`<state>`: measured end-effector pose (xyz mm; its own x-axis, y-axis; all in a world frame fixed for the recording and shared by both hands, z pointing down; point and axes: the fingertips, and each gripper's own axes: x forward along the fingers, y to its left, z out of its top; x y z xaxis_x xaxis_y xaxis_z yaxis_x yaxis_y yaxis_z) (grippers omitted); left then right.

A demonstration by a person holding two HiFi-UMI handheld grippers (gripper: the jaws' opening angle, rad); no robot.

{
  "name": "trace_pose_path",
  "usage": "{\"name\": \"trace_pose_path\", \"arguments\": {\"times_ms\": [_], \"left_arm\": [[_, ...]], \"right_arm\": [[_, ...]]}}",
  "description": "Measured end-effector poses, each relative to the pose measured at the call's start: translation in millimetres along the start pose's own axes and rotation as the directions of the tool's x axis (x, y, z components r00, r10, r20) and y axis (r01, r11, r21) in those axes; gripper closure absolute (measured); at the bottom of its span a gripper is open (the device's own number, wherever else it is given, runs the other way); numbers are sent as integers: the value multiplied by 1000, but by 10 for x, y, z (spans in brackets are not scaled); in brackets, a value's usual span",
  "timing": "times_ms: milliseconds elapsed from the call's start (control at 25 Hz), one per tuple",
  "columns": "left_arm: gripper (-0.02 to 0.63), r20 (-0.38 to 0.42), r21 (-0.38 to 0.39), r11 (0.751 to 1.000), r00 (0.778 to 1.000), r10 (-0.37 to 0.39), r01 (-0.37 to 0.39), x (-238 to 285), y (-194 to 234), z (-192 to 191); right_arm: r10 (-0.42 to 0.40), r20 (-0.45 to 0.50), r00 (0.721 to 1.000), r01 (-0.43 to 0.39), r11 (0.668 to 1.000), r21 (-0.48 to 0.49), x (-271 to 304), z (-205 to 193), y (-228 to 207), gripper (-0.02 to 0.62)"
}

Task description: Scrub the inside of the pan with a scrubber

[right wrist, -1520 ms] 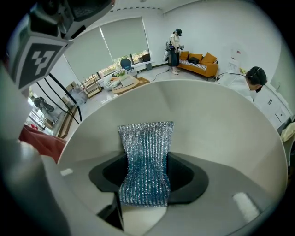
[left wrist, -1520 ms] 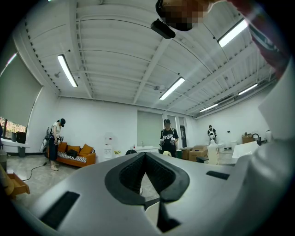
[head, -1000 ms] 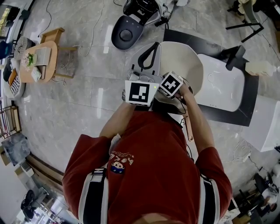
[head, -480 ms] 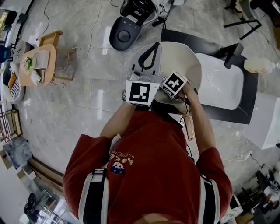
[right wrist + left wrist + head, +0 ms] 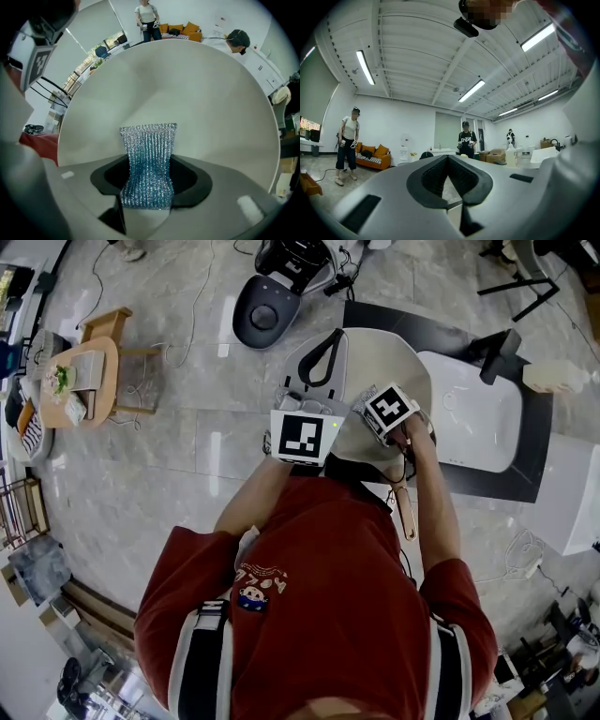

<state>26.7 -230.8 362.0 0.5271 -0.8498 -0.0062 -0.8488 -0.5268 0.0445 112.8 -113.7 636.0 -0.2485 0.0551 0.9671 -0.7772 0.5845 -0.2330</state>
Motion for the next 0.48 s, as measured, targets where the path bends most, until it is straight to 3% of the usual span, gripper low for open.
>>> {"name": "trace_pose_path", "arguments": {"times_ms": [240, 480], "left_arm": [[600, -5, -7, 1000, 1000, 5, -5, -13, 25, -23], [600, -9, -13, 1000, 1000, 11, -11, -34, 84, -52]], "right_arm": [[-109, 30, 994, 106, 990, 93, -60, 49, -278, 330], [-252, 84, 964, 236, 958, 164, -101, 215, -530, 330]]}}
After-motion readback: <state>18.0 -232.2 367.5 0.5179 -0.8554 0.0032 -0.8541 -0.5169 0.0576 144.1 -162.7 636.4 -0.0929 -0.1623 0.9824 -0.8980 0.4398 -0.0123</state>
